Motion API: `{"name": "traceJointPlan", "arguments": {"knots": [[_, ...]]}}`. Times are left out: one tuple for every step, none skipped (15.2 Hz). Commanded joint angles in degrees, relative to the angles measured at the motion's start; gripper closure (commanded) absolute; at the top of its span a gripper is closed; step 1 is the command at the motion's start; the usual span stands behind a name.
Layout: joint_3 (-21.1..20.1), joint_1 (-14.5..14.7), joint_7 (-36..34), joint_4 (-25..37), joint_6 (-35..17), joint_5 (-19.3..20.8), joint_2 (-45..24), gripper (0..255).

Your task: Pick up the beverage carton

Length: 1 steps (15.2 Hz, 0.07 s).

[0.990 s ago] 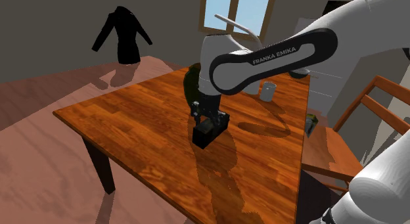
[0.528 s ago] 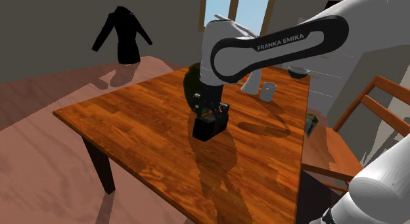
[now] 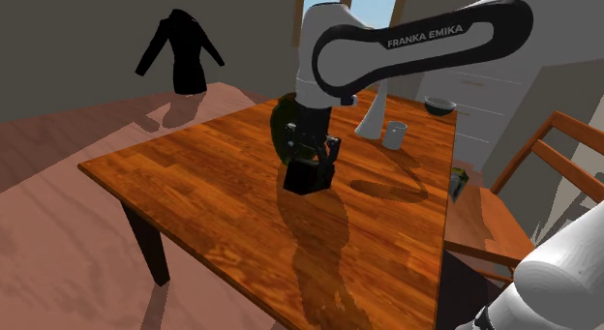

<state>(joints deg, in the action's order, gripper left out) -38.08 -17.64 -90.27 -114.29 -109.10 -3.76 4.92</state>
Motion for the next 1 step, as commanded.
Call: {"name": "traceJointPlan", "arguments": {"knots": [[0.0,0.0,0.0,0.4,0.5,-0.1,0.1,255]]}}
